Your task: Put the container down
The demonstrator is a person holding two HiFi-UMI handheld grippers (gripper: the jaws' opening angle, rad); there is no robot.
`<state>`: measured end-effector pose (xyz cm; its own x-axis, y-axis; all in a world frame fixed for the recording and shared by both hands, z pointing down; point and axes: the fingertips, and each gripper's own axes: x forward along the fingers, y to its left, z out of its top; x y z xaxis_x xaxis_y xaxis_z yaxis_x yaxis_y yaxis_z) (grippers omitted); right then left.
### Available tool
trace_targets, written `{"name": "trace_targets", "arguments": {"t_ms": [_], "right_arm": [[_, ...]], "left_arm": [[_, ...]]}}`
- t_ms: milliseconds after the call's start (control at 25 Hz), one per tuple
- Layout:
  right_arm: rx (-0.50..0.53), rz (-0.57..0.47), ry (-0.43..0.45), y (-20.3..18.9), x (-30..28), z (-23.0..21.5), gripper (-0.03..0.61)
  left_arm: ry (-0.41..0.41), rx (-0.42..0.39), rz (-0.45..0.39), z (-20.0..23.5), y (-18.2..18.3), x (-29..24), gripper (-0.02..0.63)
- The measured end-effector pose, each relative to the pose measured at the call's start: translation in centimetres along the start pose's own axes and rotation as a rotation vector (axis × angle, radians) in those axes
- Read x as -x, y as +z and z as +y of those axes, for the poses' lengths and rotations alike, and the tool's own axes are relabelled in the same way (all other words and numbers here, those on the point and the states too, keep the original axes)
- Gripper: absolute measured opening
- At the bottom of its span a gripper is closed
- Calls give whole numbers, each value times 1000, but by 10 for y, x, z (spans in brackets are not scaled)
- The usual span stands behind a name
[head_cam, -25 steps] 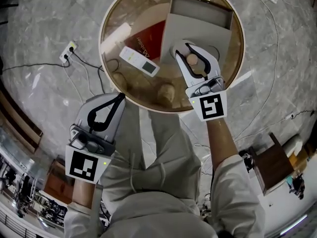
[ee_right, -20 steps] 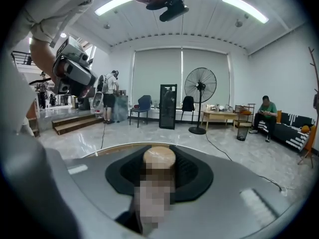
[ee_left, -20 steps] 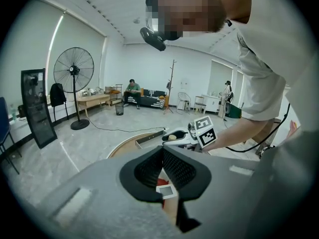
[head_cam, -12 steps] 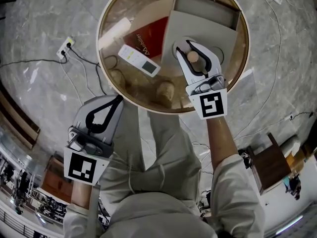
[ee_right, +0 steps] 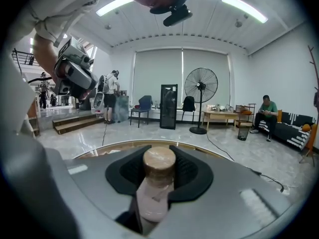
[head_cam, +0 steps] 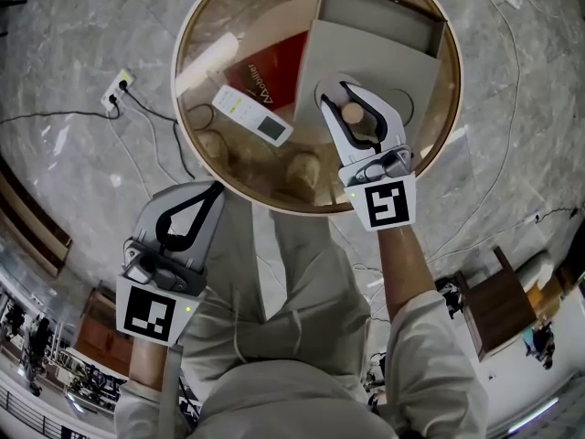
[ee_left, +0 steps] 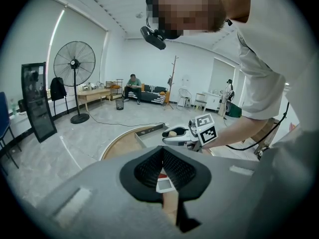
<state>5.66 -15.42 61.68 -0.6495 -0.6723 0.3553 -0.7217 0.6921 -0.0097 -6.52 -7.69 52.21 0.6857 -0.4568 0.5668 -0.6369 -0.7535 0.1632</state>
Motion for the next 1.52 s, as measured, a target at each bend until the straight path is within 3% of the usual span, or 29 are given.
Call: {"name": "trace_targets", "arguments": {"t_ms": [1200, 1520], "right_arm": [[23, -2, 29, -3, -1, 2, 121], [1, -57, 13, 7, -5, -5, 241]], "left_arm": [[-9, 16, 18, -7, -12, -2, 8], [-8, 25, 24, -6, -17, -1, 8]]}}
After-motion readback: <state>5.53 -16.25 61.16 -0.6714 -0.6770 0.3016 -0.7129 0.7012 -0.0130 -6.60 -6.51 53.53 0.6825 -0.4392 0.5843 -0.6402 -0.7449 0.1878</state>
